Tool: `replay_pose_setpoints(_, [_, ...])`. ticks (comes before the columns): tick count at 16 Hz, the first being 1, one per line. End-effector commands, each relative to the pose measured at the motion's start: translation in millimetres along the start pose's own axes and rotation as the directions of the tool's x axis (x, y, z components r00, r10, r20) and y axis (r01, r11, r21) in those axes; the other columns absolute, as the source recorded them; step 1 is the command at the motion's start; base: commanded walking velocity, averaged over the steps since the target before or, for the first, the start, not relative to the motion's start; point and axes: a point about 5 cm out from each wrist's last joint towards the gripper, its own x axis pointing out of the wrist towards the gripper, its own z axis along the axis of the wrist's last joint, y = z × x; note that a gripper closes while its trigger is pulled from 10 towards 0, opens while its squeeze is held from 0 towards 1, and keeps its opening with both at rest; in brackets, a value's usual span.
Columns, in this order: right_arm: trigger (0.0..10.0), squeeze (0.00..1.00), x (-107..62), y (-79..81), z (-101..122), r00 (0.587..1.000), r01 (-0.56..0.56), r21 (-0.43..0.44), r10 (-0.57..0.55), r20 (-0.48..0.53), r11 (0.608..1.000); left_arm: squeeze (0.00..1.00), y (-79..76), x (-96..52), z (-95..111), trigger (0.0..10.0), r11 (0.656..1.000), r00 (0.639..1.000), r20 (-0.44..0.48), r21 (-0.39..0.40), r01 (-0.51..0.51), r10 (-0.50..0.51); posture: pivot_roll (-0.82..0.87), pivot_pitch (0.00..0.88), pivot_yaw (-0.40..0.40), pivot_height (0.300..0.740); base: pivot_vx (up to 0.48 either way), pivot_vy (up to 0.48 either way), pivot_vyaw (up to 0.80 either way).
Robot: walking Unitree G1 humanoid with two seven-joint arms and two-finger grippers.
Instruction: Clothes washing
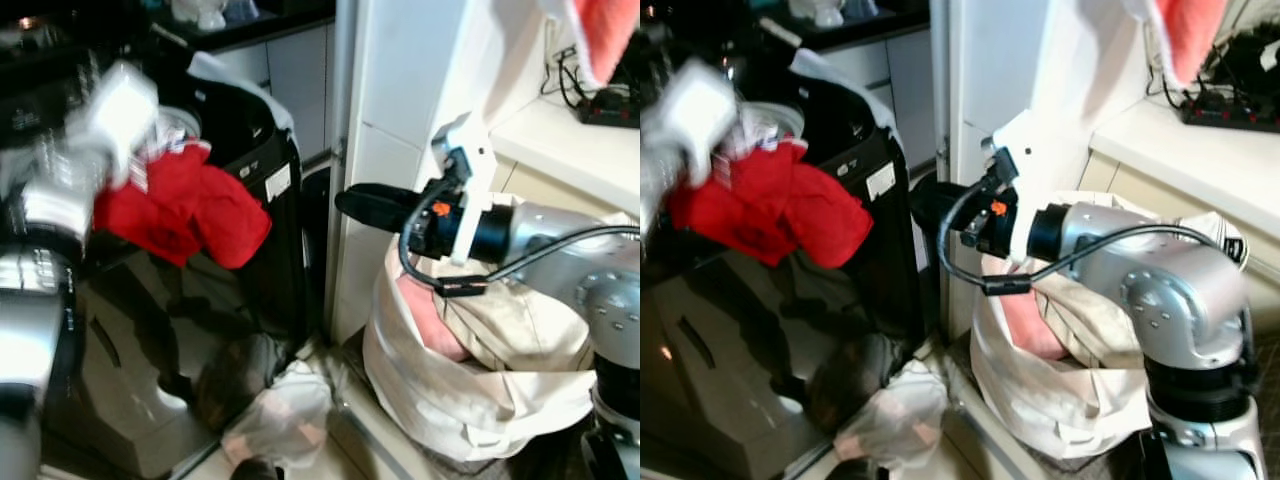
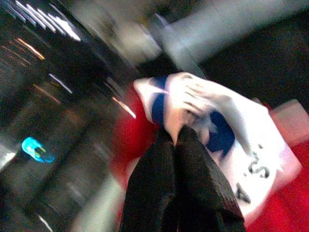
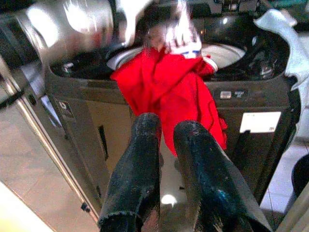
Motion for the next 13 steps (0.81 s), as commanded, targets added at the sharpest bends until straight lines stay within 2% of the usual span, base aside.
replay_pose_setpoints(1, [10.0,0.0,3.2,-4.4,6.5,1.0,0.023,-0.021,-0.022,0.021,1.0,0.0,42.6,-2.6,42.2,0.0,0.986,0.982,0.119,0.058,-0.153,0.146,0.09,0.0,0.026,0.74,0.0,0.0,0.0])
replay_pose_setpoints(3, [10.0,0.0,4.5,-7.0,7.6,0.999,0.038,-0.018,-0.038,0.027,0.999,0.0,62.8,-6.2,56.4,0.0,0.97,0.967,0.133,0.075,-0.23,0.219,0.09,0.0,0.027,0.74,0.0,0.0,0.0])
replay_pose_setpoints(4, [10.0,0.0,6.2,-12.0,11.0,0.996,0.078,-0.017,-0.077,0.048,0.997,0.0,100.7,-18.8,75.3,0.0,0.884,0.893,0.176,0.154,-0.44,0.414,0.09,0.0,0.04,0.74,0.0,0.0,0.0])
replay_pose_setpoints(5, [10.0,0.0,5.7,-14.2,11.9,0.994,0.098,-0.015,-0.097,0.056,0.995,0.0,113.9,-25.3,84.0,0.0,0.825,0.844,0.219,0.197,-0.529,0.489,0.08,0.0,0.043,0.74,0.0,0.0,0.0])
replay_pose_setpoints(6, [10.0,0.0,4.5,-17.8,12.9,0.989,0.129,-0.008,-0.128,0.068,0.992,0.0,129.9,-35.1,97.2,0.0,0.732,0.763,0.295,0.231,-0.641,0.576,0.07,0.0,0.051,0.74,0.0,0.0,0.0])
replay_pose_setpoints(7, [10.0,0.0,2.6,-21.4,13.2,0.983,0.163,0.004,-0.163,0.08,0.987,0.0,139.6,-42.8,106.9,0.0,0.649,0.688,0.362,0.242,-0.721,0.629,0.07,0.0,0.051,0.74,0.0,0.0,0.0])
replay_pose_setpoints(8, [10.0,0.0,1.1,-22.2,10.8,0.981,0.179,0.015,-0.18,0.079,0.984,0.0,129.6,-36.3,98.8,0.0,0.693,0.723,0.335,0.227,-0.684,0.604,0.07,0.0,0.054,0.74,0.0,0.0,0.0])
replay_pose_setpoints(10, [10.0,0.0,1.7,-20.4,7.2,0.982,0.174,0.015,-0.175,0.068,0.985,0.0,101.4,-20.7,74.7,0.0,0.775,0.825,0.252,0.288,-0.562,0.505,0.07,0.0,0.054,0.74,0.0,0.0,0.0])
replay_pose_setpoints(11, [10.0,0.0,1.8,-19.3,6.4,0.983,0.17,0.01,-0.171,0.062,0.985,0.0,87.2,-14.6,63.5,0.0,0.822,0.864,0.21,0.271,-0.502,0.458,0.06,0.0,0.057,0.74,0.0,0.0,0.0])
replay_pose_setpoints(12, [10.0,0.0,2.3,-17.8,5.2,0.985,0.162,0.003,-0.162,0.05,0.987,0.0,60.5,-5.3,45.5,0.0,0.896,0.923,0.142,0.227,-0.381,0.357,0.06,0.0,0.056,0.74,0.0,0.0,0.0])
replay_pose_setpoints(13, [10.0,0.0,2.4,-17.1,4.4,0.986,0.159,-0.001,-0.159,0.043,0.987,0.0,41.7,-0.3,32.1,0.0,0.943,0.958,0.08,0.173,-0.285,0.275,0.06,0.0,0.055,0.74,0.0,0.0,0.0])
